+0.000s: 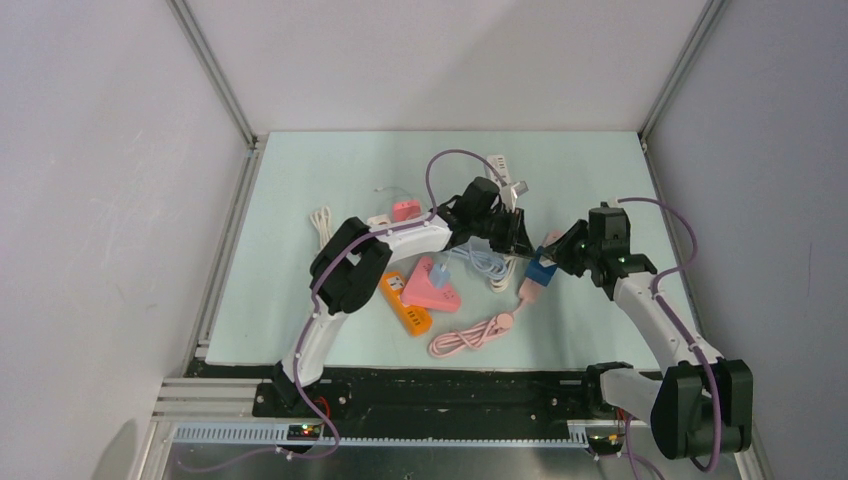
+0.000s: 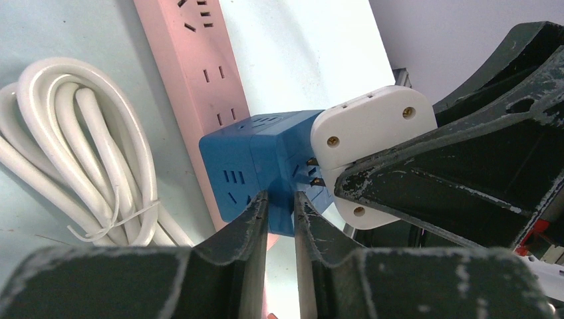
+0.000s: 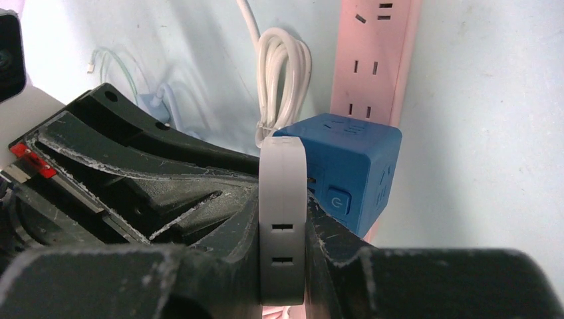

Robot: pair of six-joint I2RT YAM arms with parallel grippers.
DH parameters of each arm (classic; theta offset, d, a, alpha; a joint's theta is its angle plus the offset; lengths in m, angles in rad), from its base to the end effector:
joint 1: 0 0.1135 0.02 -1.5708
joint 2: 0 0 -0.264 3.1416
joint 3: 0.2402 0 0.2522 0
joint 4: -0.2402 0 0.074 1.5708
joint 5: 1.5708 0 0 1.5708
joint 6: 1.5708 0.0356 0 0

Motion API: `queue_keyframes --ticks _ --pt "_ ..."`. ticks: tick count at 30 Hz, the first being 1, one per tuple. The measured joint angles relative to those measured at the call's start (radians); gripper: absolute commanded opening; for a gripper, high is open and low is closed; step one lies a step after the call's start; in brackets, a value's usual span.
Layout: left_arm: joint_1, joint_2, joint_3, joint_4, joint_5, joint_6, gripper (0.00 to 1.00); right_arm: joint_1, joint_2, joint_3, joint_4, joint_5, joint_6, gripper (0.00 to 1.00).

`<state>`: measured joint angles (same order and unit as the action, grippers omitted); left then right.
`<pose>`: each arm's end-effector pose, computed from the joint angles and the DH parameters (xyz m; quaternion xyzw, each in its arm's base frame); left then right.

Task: Insert the plug
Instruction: Insert the plug into the socket.

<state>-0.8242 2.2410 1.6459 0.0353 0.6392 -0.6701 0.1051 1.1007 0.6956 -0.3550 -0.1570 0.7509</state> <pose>0.3290 -0.3868 0.1783 0.2156 0.8164 -0.5141 0.1505 0.2265 0.0295 0.2323 0.2614 0.8786 0.2287 0.3278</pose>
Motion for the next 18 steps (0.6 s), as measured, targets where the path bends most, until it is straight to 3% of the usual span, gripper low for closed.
queue_keyframes --ticks 18 --pt "0.007 0.007 0.000 0.009 0.016 -0.004 0.14 -0.166 0.040 -0.067 0.101 -0.294 -0.089 0.00"
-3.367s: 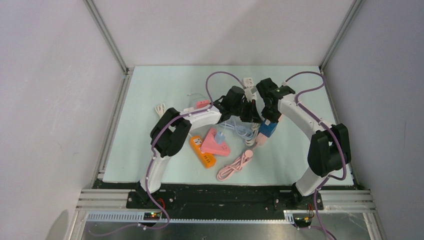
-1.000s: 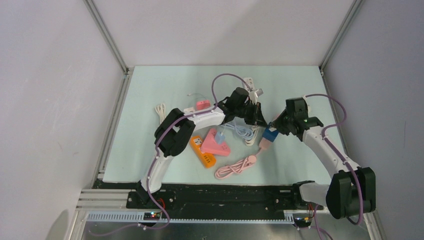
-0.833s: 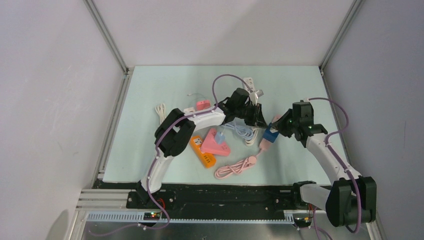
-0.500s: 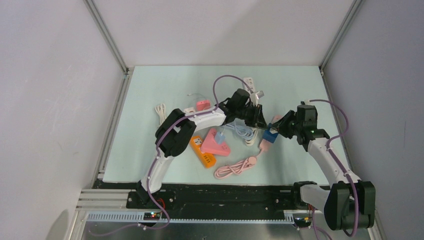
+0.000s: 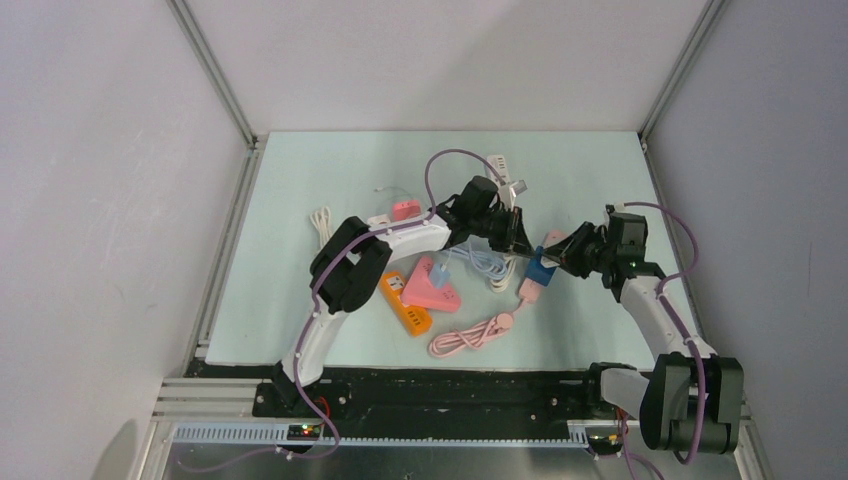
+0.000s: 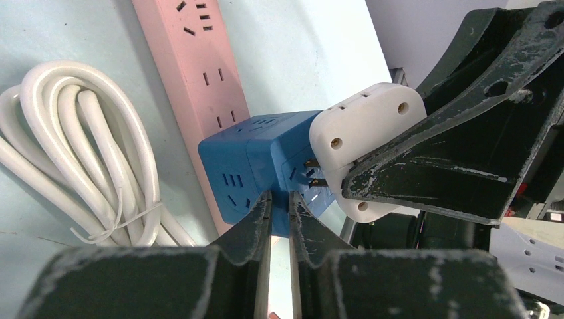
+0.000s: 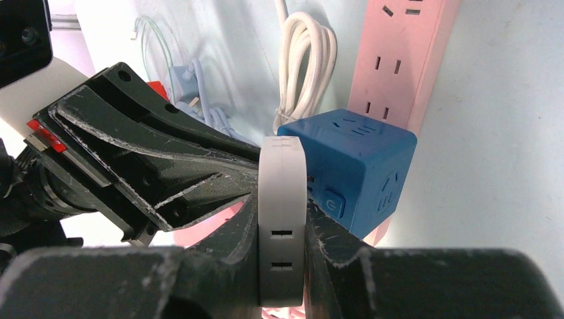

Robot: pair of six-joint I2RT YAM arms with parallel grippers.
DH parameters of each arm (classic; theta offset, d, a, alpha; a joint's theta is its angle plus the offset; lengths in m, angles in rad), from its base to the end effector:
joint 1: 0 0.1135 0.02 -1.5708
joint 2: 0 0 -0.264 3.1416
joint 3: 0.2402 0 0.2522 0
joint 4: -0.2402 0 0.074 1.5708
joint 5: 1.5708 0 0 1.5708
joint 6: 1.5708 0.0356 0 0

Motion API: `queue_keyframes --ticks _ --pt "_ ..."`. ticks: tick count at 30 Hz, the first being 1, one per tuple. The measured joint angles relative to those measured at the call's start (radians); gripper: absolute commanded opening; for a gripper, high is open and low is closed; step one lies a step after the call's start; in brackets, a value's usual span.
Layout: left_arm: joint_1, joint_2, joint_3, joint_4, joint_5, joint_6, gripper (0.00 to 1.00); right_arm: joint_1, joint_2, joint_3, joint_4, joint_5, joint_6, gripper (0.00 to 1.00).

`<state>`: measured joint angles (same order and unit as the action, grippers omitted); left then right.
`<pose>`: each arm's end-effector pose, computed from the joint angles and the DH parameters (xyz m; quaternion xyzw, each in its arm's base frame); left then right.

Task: Insert the plug
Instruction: Insert the plug into the socket.

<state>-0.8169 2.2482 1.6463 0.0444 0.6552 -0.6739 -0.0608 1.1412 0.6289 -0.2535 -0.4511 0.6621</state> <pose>0.3320 -0.3853 0.1759 0.2149 0.8146 -0.5184 0.1468 0.2299 0.0016 0.2122 0.2352 0.8698 0.3096 0.3037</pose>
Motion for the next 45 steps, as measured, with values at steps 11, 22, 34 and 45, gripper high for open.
queue_keyframes --ticks 11,22,34,45 --pt "0.000 0.003 0.017 -0.028 -0.002 0.010 0.13 -0.064 0.104 0.040 -0.042 -0.132 -0.028 0.00" --pt "0.000 0.003 0.024 -0.041 -0.005 0.021 0.13 -0.043 0.145 0.105 -0.127 -0.079 -0.007 0.00" --pt "0.000 0.005 0.032 -0.053 -0.006 0.028 0.13 0.067 0.163 0.181 -0.218 0.098 0.026 0.00" --pt "-0.033 0.009 0.047 -0.029 -0.005 0.027 0.12 -0.009 0.026 0.106 -0.219 0.127 0.018 0.00"
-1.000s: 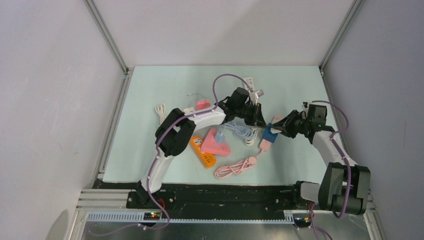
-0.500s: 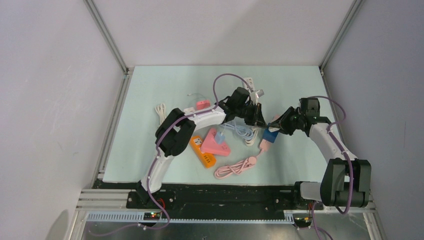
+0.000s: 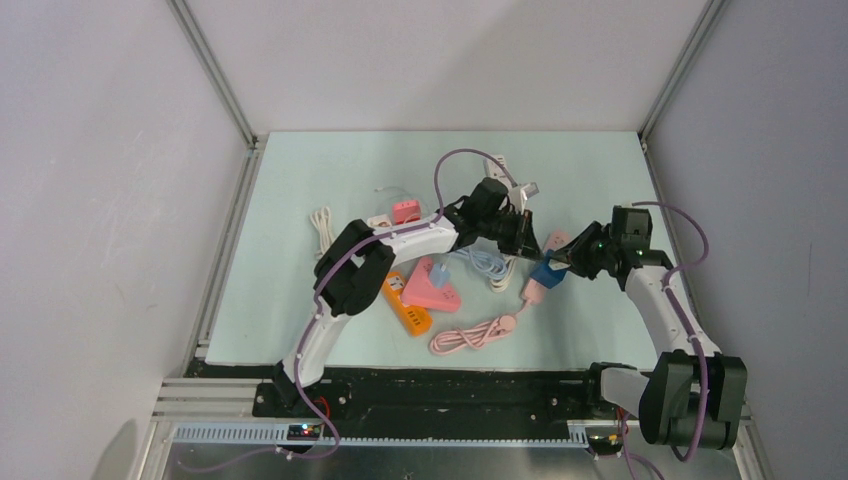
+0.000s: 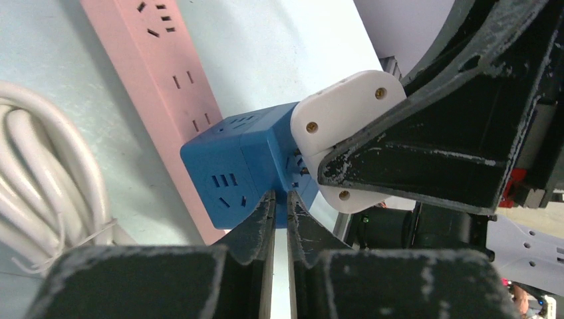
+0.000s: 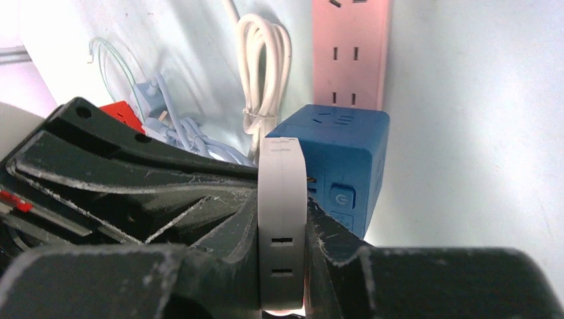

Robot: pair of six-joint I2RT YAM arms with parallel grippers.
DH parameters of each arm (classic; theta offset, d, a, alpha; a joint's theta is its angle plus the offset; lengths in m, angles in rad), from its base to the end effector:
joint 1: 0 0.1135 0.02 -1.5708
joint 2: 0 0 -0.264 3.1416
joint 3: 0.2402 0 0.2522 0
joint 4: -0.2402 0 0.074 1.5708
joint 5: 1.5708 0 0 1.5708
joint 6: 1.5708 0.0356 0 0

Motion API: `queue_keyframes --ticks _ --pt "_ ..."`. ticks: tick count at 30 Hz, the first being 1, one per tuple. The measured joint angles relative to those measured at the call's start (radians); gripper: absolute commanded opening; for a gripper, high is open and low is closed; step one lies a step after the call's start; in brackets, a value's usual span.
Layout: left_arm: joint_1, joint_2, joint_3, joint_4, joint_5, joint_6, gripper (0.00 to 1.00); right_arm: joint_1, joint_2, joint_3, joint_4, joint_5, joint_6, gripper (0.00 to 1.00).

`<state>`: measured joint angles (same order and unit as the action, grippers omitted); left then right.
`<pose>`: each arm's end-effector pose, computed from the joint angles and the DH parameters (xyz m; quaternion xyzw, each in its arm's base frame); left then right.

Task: Insert the plug
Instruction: Insert the plug into the socket.

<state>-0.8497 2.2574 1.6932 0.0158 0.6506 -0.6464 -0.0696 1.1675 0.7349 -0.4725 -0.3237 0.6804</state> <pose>0.3230 -0.4001 0.1840 0.2394 0.8063 -0.5196 0.1502 0.2307 -0.0047 0.2234 0.2927 0.8872 0.2422 0.2618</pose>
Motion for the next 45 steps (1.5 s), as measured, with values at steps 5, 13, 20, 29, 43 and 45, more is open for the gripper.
queue_keyframes --ticks 5,13,20,29,43,45 --pt "-0.009 0.000 0.003 0.005 0.000 0.000 0.12 -0.037 -0.017 -0.007 -0.017 -0.031 -0.001 0.00" --pt "-0.008 0.000 0.003 -0.003 0.007 0.001 0.25 -0.047 -0.011 -0.014 0.002 -0.078 -0.006 0.00" --pt "-0.001 0.002 0.003 -0.035 -0.001 0.032 0.43 -0.057 0.007 -0.017 0.026 -0.138 -0.032 0.00" --pt "0.022 0.024 0.017 -0.062 0.042 0.018 0.17 -0.059 0.125 0.037 0.038 -0.262 -0.069 0.00" --pt "0.020 0.020 0.012 -0.040 0.045 0.007 0.13 -0.084 0.174 0.126 -0.112 -0.264 -0.171 0.00" --pt "0.016 0.020 0.013 -0.038 0.044 0.007 0.13 -0.099 0.172 0.127 -0.122 -0.276 -0.189 0.00"
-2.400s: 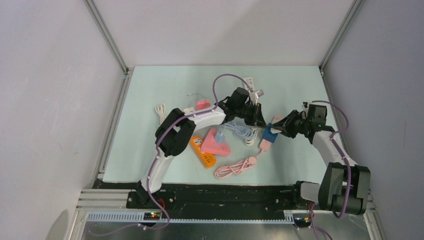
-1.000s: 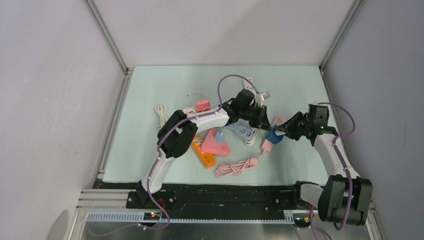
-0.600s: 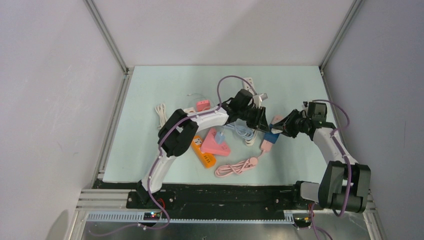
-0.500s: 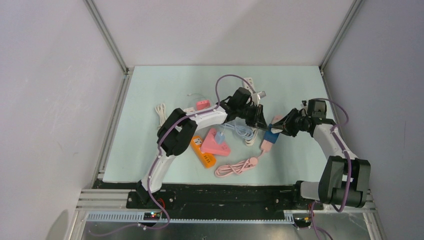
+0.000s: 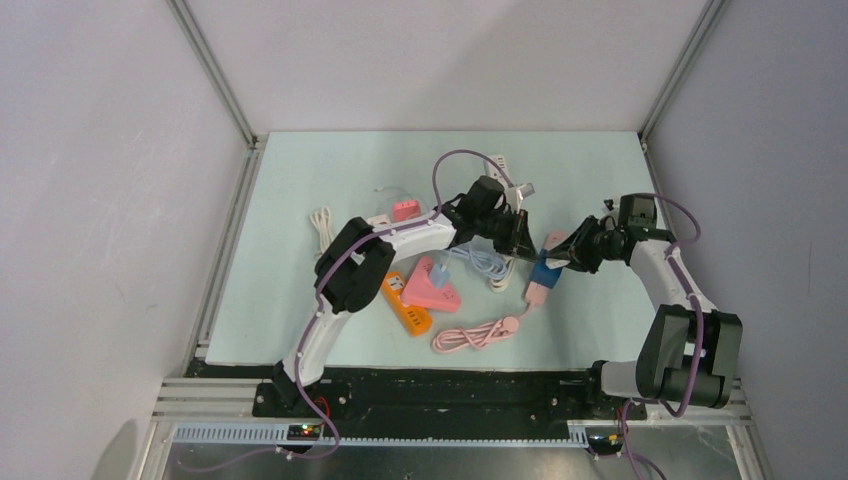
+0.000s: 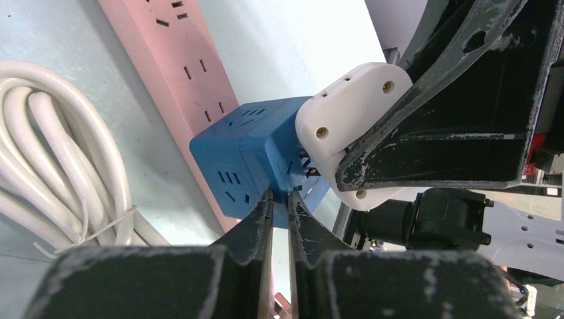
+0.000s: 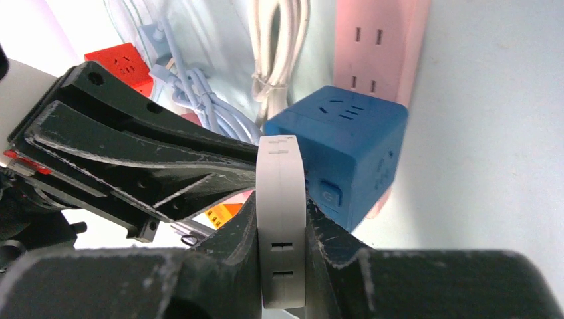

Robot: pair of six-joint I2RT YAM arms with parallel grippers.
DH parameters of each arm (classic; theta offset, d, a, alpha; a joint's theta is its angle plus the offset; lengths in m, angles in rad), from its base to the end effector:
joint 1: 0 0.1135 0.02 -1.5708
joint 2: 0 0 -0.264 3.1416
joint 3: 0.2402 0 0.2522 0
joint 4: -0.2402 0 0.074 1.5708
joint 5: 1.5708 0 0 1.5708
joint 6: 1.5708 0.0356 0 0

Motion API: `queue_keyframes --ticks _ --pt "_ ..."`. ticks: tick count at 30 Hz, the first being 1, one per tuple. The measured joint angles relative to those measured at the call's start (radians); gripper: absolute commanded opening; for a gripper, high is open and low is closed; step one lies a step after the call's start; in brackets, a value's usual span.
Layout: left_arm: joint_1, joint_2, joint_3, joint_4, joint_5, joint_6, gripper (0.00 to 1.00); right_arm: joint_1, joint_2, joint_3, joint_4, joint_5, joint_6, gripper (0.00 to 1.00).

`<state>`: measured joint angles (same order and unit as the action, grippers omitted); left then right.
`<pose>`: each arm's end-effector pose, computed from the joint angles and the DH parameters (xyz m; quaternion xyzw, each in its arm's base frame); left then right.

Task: Insert the plug
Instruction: Insert the plug into the socket.

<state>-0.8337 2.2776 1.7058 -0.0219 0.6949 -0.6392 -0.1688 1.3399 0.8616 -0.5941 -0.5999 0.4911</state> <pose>0.3285 -0.3958 0.1755 0.2397 0.8108 -0.5192 0.1250 0.2539 -0.0229 0.2202 0.2310 0.8995 0.3204 0.1866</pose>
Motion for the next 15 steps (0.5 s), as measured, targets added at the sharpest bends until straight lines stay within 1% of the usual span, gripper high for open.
queue_keyframes --ticks 6,15 --pt "-0.006 0.008 0.023 -0.022 -0.003 0.002 0.13 -0.048 -0.003 0.003 -0.045 -0.007 -0.059 0.00" --pt "-0.013 0.016 0.053 -0.052 -0.003 0.003 0.14 -0.056 0.014 0.035 -0.093 -0.004 -0.093 0.00"
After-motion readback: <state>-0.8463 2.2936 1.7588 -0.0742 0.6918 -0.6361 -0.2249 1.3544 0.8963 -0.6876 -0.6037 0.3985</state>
